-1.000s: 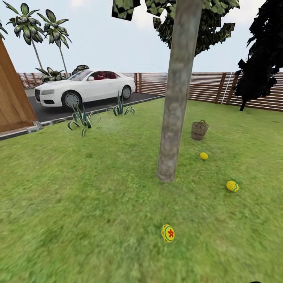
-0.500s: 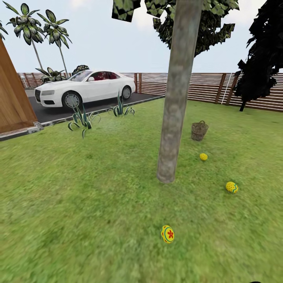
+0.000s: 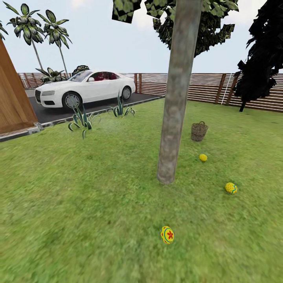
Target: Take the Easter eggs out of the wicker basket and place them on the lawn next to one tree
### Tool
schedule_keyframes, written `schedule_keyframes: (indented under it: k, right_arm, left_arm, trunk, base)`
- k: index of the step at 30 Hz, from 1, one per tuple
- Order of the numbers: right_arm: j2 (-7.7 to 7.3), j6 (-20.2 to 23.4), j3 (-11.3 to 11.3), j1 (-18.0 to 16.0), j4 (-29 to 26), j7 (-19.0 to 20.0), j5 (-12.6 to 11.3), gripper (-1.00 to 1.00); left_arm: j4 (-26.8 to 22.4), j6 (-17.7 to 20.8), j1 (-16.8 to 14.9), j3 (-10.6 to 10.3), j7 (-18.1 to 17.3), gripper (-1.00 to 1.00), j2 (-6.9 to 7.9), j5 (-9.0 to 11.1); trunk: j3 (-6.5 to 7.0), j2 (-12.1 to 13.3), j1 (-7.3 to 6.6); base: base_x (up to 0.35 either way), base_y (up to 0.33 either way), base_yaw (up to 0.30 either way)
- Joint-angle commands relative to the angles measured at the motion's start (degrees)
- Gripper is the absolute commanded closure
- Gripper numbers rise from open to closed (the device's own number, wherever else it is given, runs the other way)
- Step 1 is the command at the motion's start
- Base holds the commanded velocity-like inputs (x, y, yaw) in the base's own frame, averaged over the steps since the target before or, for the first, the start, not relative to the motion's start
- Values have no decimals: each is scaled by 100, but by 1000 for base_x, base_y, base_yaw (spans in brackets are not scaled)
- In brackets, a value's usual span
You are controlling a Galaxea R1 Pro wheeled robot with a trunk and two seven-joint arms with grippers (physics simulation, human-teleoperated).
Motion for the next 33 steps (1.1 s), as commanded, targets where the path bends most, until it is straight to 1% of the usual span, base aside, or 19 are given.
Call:
schedule_keyframes:
  k: [1,4,9,11,15,17,19,21,24,25,26,27,30,33]
  right_arm:
    - [48,-25,16,68,8,31,51,-100]
    - [89,-45,14,147,6,-15,48,-100]
    - [112,-63,16,261,8,-147,54,-100]
    - [113,-75,18,377,8,-154,53,-100]
    - [113,-545,18,629,8,-157,55,-100]
    - [116,-650,20,698,8,-159,55,-100]
    - [191,-721,17,848,8,-181,50,-100]
    - [309,-757,14,972,8,-338,48,-100]
    - [625,-994,14,1232,8,-1042,53,-100]
    - [656,-1037,14,1264,8,-1106,53,-100]
    - [757,-1150,15,1373,8,-1261,54,-100]
    - [810,-1196,17,1465,8,-1316,55,-100]
    - [899,-1307,17,1626,8,-1370,51,-100]
    - [1003,-1488,18,1816,8,-1474,47,-100]
  left_arm:
    - [12,17,38,10,-10,-100,4,46]
    - [12,16,146,11,-9,-100,5,49]
    - [12,9,203,11,-9,-100,4,50]
    - [12,7,220,13,-9,-100,5,52]
    - [12,-106,472,15,-9,-100,4,54]
    - [12,-142,533,15,-9,-100,5,58]
    - [15,-160,615,15,-9,-100,-3,62]
    - [13,-173,772,15,-9,-100,-18,64]
    - [12,-190,1041,17,-9,-100,-47,64]
    - [12,-191,1068,19,-9,-100,-48,64]
    - [12,-197,1168,18,-9,-100,-60,62]
    - [12,-200,1245,18,-9,-100,-69,62]
    - [12,-244,1418,16,-5,-100,-86,58]
    - [18,-854,1663,15,10,-100,-109,49]
  trunk:
    - [13,37,-22]
    - [66,157,-88]
    - [156,358,-198]
    - [192,438,-242]
    - [264,599,-330]
    - [300,679,-374]
    - [336,759,-418]
    - [372,839,-461]
    - [426,960,-527]
    - [443,1000,-549]
    - [461,1040,-571]
    - [479,1080,-593]
    - [533,1200,-659]
    - [587,1321,-725]
  base:
    - [0,0,0]
    - [0,0,0]
    - [0,0,0]
    - [0,0,0]
    - [0,0,0]
    - [0,0,0]
    - [0,0,0]
    - [0,0,0]
    - [0,0,0]
    - [0,0,0]
    - [0,0,0]
    - [0,0,0]
    - [0,0,0]
    - [0,0,0]
